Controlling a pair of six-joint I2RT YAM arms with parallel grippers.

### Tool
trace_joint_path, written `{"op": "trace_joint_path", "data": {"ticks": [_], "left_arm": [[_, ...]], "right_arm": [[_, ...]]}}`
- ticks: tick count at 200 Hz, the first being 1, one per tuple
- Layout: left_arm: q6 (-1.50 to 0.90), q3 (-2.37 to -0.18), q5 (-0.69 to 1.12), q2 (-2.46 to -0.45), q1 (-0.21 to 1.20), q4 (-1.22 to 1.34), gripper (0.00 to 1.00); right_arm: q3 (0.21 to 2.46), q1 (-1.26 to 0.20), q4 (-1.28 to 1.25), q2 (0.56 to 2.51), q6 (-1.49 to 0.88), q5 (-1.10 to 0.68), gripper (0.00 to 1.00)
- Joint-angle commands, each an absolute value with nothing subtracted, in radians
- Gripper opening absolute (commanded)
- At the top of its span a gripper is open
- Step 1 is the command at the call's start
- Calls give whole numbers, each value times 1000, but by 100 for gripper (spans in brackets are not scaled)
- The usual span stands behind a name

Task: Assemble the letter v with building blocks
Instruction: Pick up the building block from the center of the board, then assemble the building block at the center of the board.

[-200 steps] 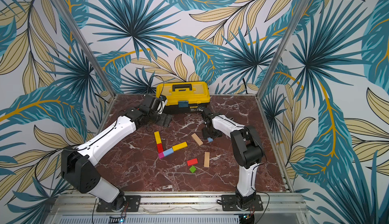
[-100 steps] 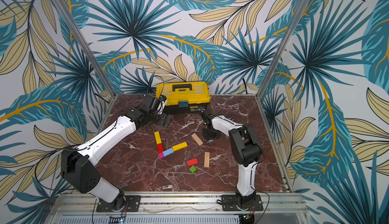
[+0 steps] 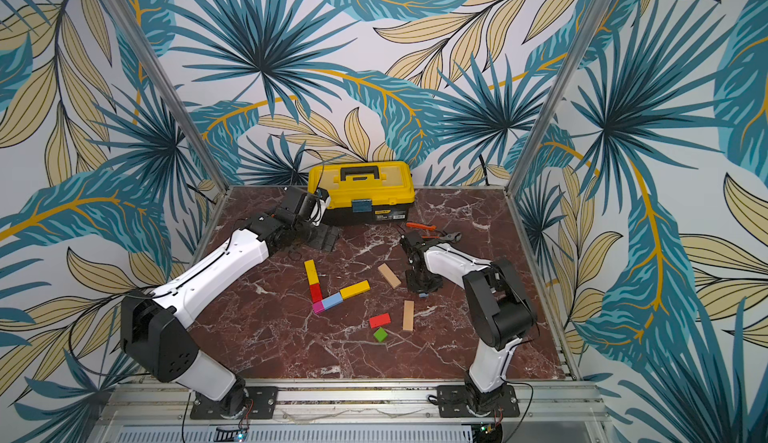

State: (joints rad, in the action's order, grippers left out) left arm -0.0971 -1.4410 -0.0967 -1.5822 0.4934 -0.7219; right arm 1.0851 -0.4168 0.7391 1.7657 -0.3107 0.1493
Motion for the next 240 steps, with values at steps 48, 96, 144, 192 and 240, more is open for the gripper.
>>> {"op": "trace_joint_path", "data": {"ticks": [48, 96, 144, 192, 240], "left_arm": [[-91, -1454, -100, -1548, 488, -710, 99], [-91, -1451, -101, -1545, 488, -711, 99], [-91, -1447, -107, -1540, 488, -709, 99], [-89, -1443, -109, -1537, 488, -709, 100], [-89, -1441, -112, -1533, 488, -709, 99]], "right_arm": [[1020, -553, 787, 1745, -407, 153, 25], [1055, -630, 769, 1785, -400, 131, 25], [1097, -635, 836, 1796, -294, 137, 25], [1155, -633, 881, 1841, -210, 87, 24], [1171, -604, 871, 1866, -200, 72, 24]]}}
